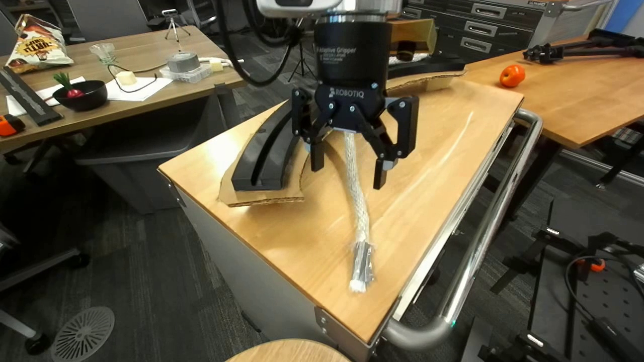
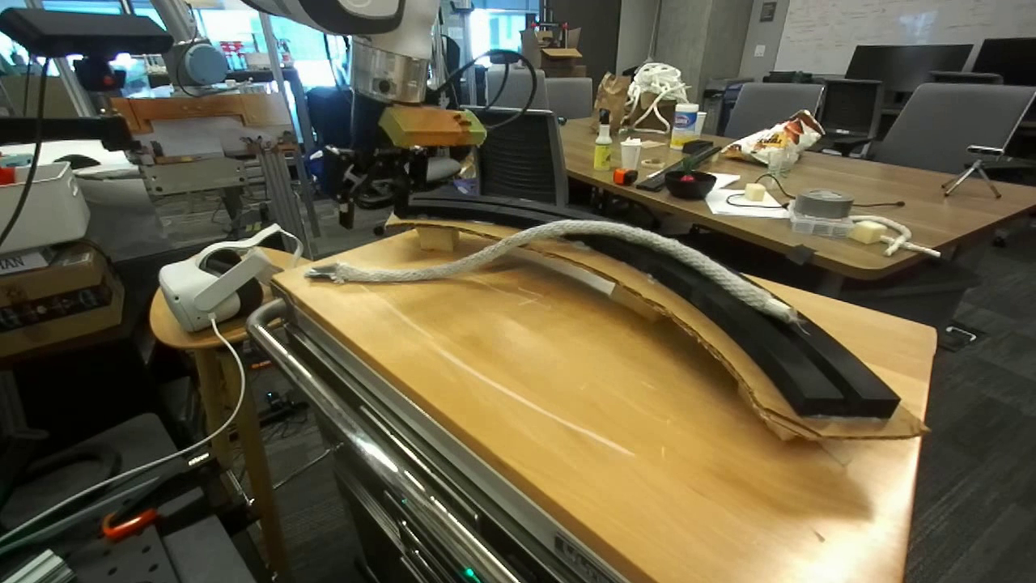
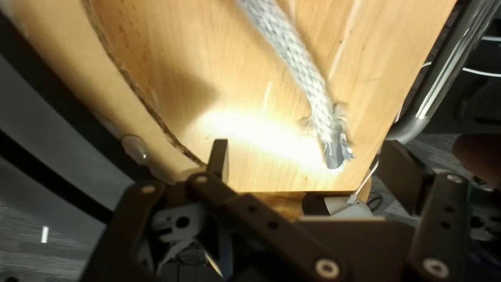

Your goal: Remove the rope from the black object and put it on the table

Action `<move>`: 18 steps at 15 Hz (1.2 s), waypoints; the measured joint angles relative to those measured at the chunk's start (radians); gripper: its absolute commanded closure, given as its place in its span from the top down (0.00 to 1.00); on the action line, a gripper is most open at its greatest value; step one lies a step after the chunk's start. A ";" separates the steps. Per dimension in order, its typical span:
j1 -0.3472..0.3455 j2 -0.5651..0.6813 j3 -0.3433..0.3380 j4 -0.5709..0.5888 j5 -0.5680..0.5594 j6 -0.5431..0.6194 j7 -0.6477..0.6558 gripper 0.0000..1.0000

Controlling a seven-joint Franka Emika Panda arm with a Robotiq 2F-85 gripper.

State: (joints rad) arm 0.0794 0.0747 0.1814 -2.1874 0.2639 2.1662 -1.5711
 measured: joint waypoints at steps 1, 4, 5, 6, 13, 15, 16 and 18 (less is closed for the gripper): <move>-0.001 -0.035 -0.008 -0.024 0.000 0.025 0.026 1.00; -0.001 -0.080 -0.037 -0.044 -0.011 0.117 0.081 1.00; -0.001 -0.079 -0.040 -0.044 -0.011 0.129 0.088 1.00; -0.001 -0.077 -0.040 -0.045 -0.011 0.137 0.092 1.00; -0.006 -0.076 -0.073 -0.045 -0.301 0.249 0.211 1.00; -0.027 -0.106 -0.111 -0.046 -0.427 0.263 0.227 1.00; -0.044 -0.130 -0.133 -0.048 -0.478 0.270 0.232 1.00; -0.085 -0.183 -0.182 -0.056 -0.535 0.297 0.247 1.00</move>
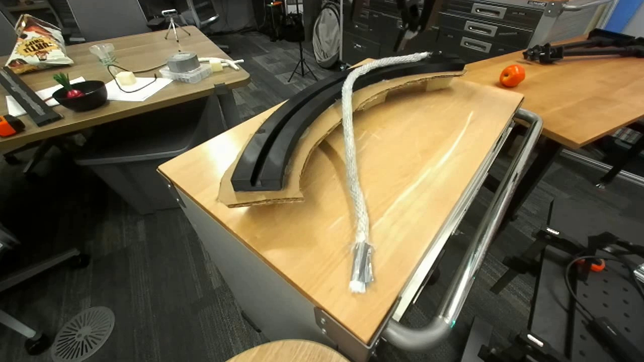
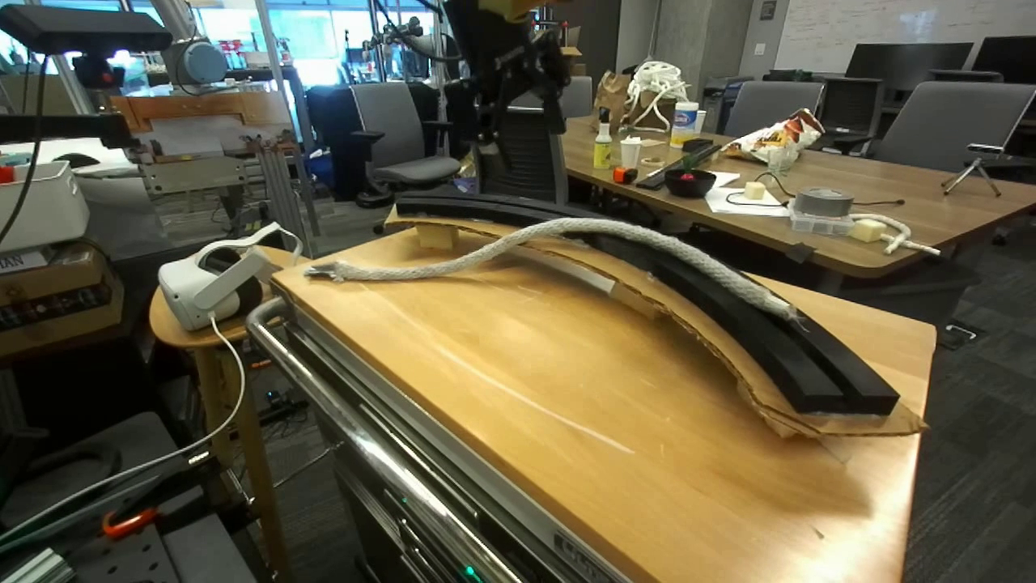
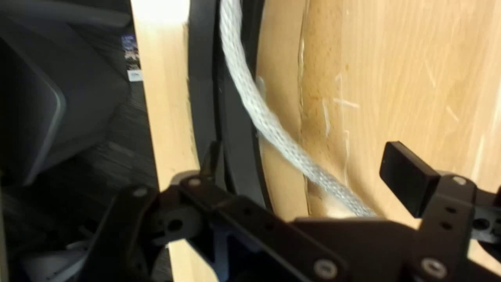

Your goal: Remove the rope from the black object and put it on the table

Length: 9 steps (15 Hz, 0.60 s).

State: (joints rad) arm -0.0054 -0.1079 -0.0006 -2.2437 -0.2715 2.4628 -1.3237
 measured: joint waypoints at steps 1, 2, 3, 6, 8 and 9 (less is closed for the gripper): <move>-0.010 -0.015 -0.013 -0.003 -0.002 -0.002 -0.005 1.00; -0.010 -0.015 -0.018 -0.004 -0.002 -0.003 -0.007 1.00; -0.006 -0.008 -0.016 -0.005 -0.002 -0.003 -0.006 1.00; 0.007 0.012 -0.005 -0.005 -0.013 -0.002 -0.001 1.00; 0.005 0.027 -0.006 0.006 -0.079 0.003 0.005 1.00; 0.004 0.038 -0.007 0.022 -0.106 0.003 0.006 1.00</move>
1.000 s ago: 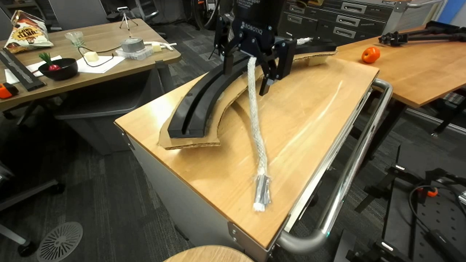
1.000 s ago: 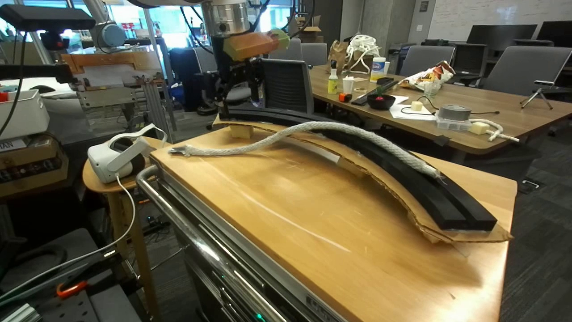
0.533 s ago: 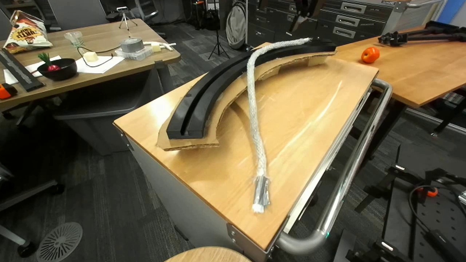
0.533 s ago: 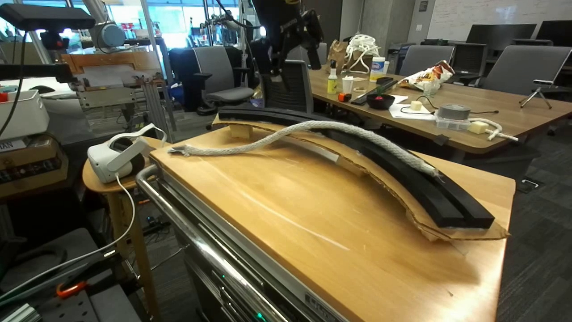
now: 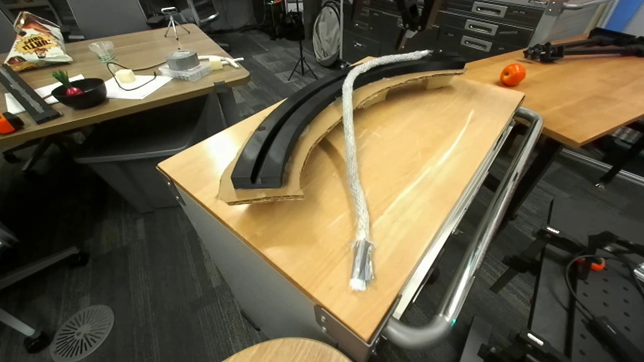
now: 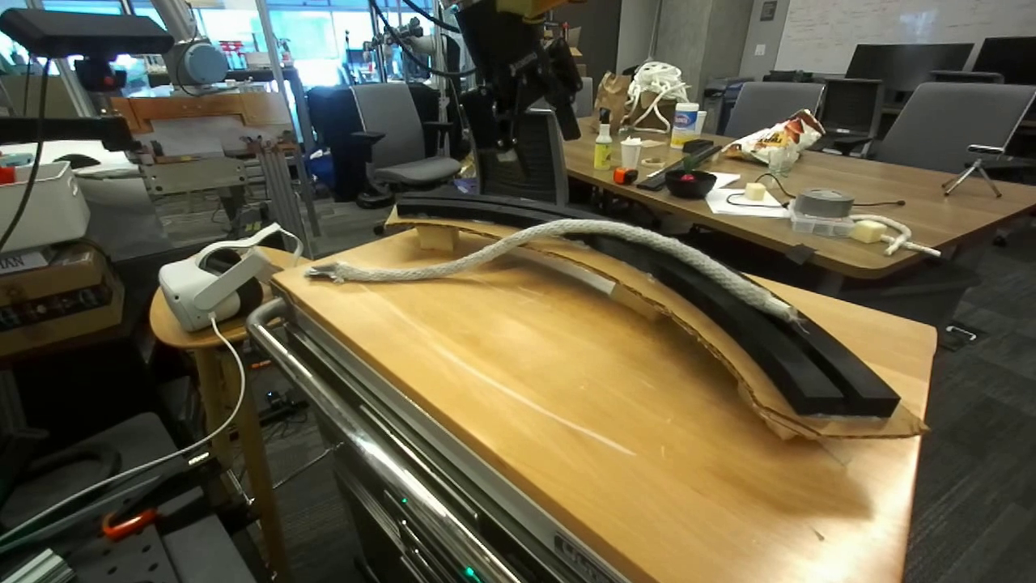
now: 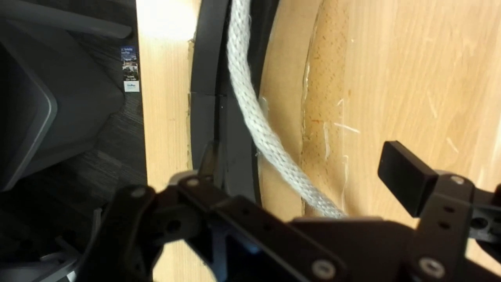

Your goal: Remove the rope from the black object and put it on the table

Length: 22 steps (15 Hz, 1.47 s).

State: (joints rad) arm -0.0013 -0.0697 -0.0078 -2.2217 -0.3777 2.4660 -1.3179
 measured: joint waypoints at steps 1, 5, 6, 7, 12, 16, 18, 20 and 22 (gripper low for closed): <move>-0.003 0.011 -0.004 0.020 -0.019 -0.001 -0.002 1.00; -0.042 0.065 -0.045 0.133 -0.034 -0.027 -0.037 1.00; -0.055 0.082 -0.058 0.160 -0.033 -0.045 -0.044 1.00; -0.068 0.101 -0.070 0.181 -0.028 -0.060 -0.048 1.00; -0.124 0.192 -0.103 0.226 0.008 -0.089 -0.045 1.00; -0.119 0.198 -0.095 0.230 0.019 -0.085 -0.003 1.00; -0.119 0.200 -0.095 0.227 0.019 -0.086 0.002 1.00; -0.125 0.209 -0.099 0.227 0.025 -0.088 0.013 1.00; -0.140 0.225 -0.102 0.229 0.072 -0.100 0.011 1.00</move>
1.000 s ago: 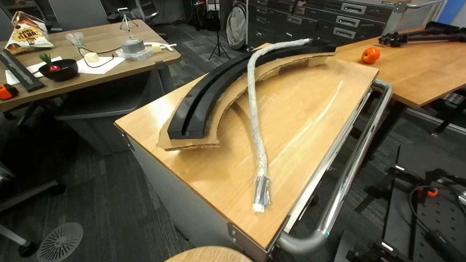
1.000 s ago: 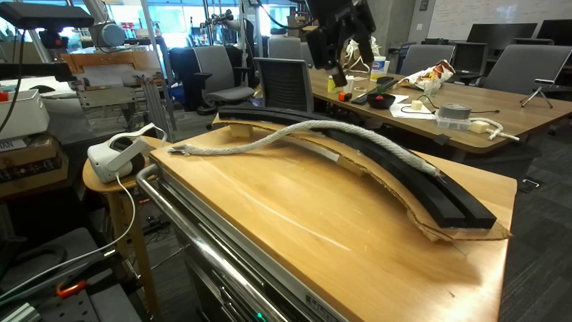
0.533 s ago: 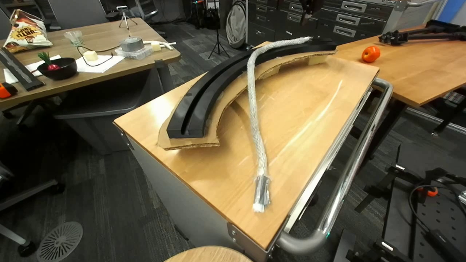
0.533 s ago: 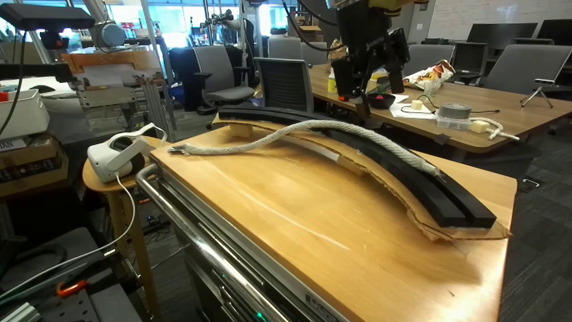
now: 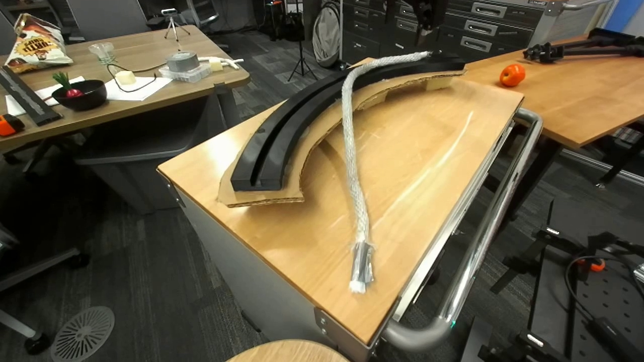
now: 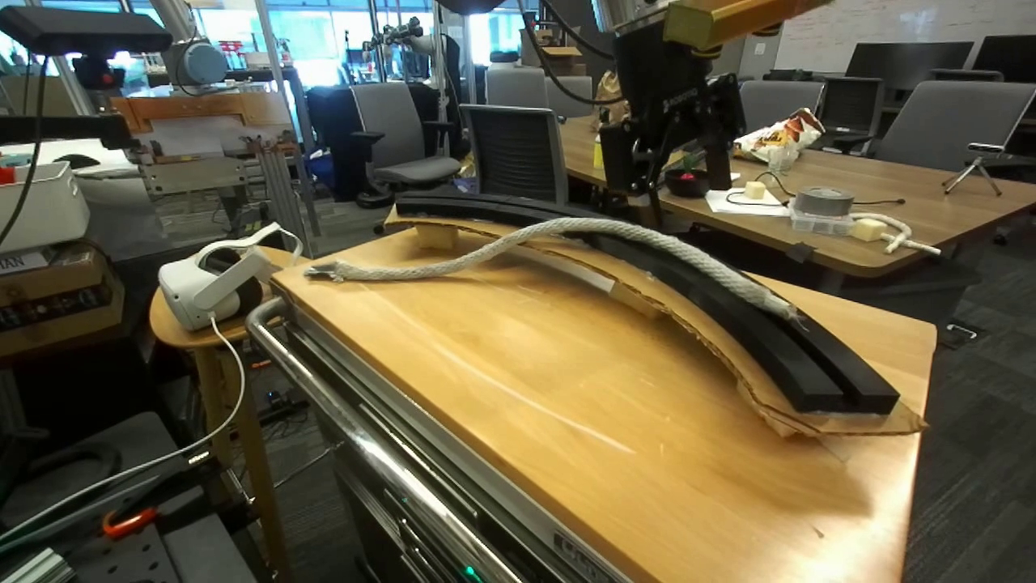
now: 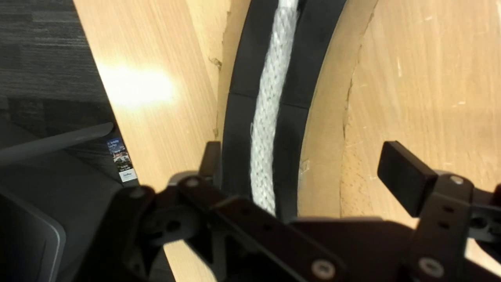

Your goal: Remove the rope from the black object and put it on the table

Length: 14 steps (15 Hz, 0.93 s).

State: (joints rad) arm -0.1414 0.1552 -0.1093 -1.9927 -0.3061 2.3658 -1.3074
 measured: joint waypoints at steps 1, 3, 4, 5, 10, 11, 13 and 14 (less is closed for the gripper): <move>-0.010 0.010 0.000 0.002 0.034 -0.006 -0.007 1.00; -0.030 0.032 0.000 0.011 0.112 -0.016 -0.029 0.85; -0.039 0.044 0.000 0.018 0.148 -0.020 -0.038 0.73; -0.047 0.057 0.000 0.027 0.178 -0.022 -0.044 0.66; -0.073 0.110 0.001 0.072 0.255 -0.025 -0.046 0.27; -0.075 0.118 0.001 0.080 0.258 -0.025 -0.046 0.19; -0.078 0.132 0.001 0.097 0.258 -0.029 -0.046 0.14; -0.079 0.139 0.001 0.107 0.258 -0.032 -0.046 0.12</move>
State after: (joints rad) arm -0.2204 0.2945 -0.1085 -1.8857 -0.0485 2.3333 -1.3534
